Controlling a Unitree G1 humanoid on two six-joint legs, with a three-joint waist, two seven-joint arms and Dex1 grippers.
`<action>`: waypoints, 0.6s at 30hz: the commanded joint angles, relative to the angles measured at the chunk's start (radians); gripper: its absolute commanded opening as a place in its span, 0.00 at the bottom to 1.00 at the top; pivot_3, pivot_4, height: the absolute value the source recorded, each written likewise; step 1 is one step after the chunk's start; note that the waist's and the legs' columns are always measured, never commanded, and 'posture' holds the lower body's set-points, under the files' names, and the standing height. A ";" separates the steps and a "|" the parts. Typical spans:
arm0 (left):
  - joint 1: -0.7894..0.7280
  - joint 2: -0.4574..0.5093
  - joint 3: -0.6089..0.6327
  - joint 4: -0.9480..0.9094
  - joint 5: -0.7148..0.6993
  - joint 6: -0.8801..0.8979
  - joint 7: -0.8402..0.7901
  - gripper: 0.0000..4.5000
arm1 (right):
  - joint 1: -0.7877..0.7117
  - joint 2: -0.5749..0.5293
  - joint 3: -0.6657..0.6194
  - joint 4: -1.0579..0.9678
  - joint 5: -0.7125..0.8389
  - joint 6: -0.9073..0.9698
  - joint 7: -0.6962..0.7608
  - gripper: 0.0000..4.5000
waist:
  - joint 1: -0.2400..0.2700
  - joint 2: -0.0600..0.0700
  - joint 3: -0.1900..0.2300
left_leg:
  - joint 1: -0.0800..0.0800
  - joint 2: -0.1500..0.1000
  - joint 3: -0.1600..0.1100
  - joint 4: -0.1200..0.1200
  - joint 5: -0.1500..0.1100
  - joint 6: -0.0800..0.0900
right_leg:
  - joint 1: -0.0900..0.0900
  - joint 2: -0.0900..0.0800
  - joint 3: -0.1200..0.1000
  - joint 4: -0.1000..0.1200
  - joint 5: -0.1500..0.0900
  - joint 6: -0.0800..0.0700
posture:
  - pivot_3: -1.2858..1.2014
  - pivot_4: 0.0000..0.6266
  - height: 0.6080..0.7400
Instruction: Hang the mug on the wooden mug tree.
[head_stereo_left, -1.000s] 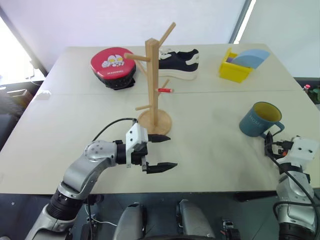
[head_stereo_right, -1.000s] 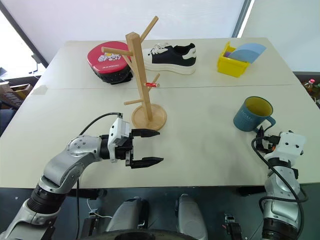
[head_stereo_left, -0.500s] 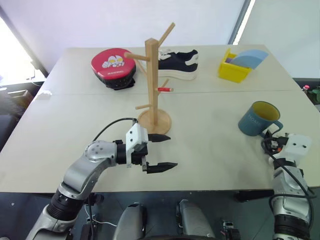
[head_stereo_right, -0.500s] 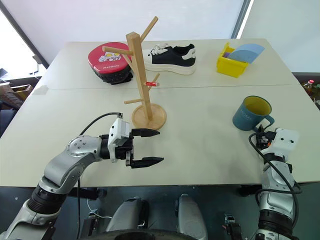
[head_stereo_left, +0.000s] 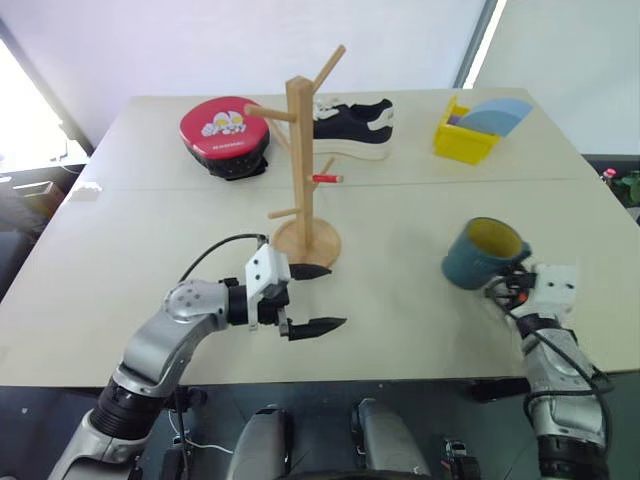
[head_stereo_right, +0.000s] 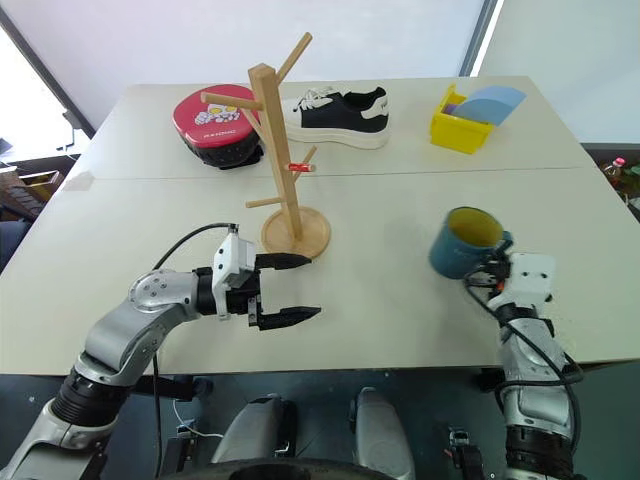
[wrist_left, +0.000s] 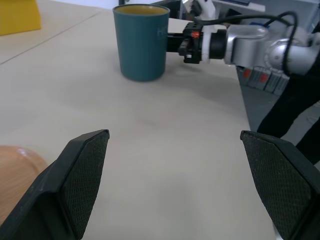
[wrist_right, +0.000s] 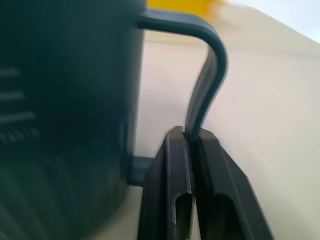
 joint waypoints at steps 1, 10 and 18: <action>0.021 0.018 0.051 0.004 -0.012 -0.020 -0.002 1.00 | -0.014 -0.077 0.107 -0.220 -0.071 0.010 0.094 0.00 | 0.002 0.000 0.000 | 0.000 0.000 0.000 0.000 0.000 0.000 | 0.000 0.000 0.000 0.000 0.000 0.000 | 0.52 0.24 0.96; 0.050 0.031 0.191 0.093 -0.052 -0.052 -0.001 1.00 | -0.232 -0.156 0.276 -0.407 -0.130 0.173 0.219 0.00 | 0.021 -0.006 0.001 | -0.001 0.001 -0.004 0.001 0.000 0.000 | 0.001 0.002 -0.003 -0.001 0.000 0.000 | 0.52 0.24 0.96; 0.085 0.013 0.323 0.076 -0.141 -0.068 0.012 1.00 | -0.441 -0.146 0.330 -0.371 -0.152 0.251 0.272 0.00 | 0.010 -0.006 0.002 | -0.002 -0.001 -0.003 0.001 0.000 0.000 | -0.001 -0.005 -0.004 -0.001 0.000 0.000 | 0.52 0.24 0.96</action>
